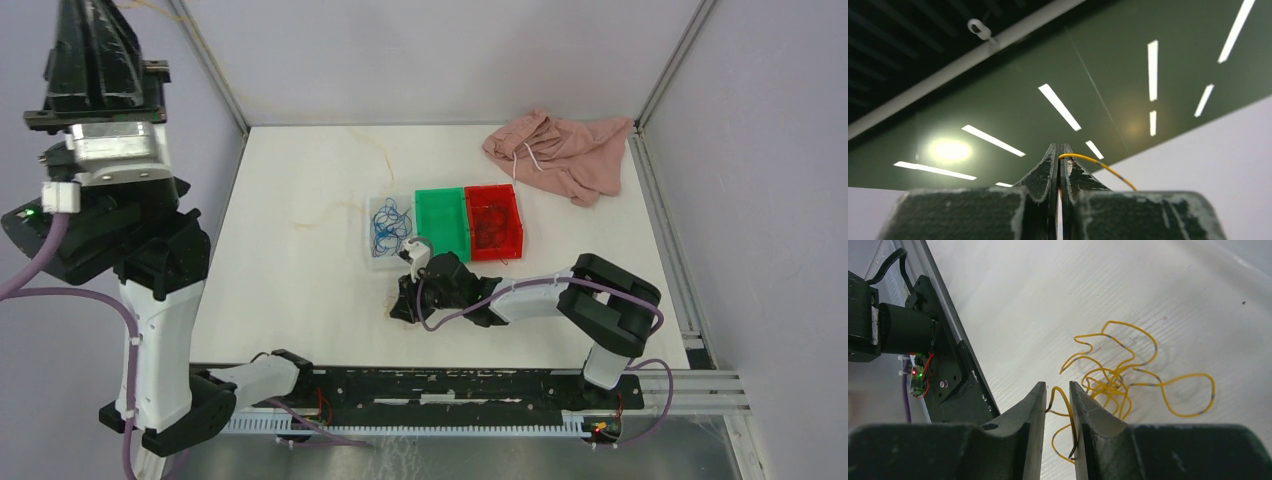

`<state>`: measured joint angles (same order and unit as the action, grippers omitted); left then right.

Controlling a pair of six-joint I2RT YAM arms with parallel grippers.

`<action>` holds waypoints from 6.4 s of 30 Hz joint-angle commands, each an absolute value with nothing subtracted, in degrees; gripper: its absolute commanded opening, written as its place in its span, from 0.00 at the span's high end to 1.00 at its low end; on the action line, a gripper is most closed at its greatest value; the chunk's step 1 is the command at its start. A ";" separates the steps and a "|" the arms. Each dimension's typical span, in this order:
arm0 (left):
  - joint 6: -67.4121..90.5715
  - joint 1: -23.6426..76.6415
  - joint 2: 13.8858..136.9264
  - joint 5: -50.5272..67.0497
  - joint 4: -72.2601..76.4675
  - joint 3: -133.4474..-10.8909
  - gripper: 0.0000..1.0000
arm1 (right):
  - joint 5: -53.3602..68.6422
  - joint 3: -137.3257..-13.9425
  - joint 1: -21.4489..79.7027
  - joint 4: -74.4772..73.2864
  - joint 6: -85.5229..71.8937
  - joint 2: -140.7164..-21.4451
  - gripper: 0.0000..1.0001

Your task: Untangle the cables

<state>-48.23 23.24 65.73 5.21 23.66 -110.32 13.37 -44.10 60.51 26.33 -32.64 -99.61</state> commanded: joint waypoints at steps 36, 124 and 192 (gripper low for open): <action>-29.37 23.34 53.92 21.34 -3.08 -85.53 0.97 | 8.63 -61.77 60.63 11.71 -17.21 -74.95 0.33; -32.34 30.96 95.70 17.79 -8.77 -83.84 0.97 | 7.26 -47.26 29.17 9.32 -27.40 -73.93 0.47; -51.82 17.58 74.32 42.15 -48.91 -71.88 0.09 | 19.44 -53.95 40.81 4.04 -17.95 -80.43 0.50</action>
<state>-40.29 16.88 82.61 38.06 -42.85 -79.88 13.65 -49.89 35.07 8.03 -26.70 -80.68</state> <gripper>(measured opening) 0.907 0.494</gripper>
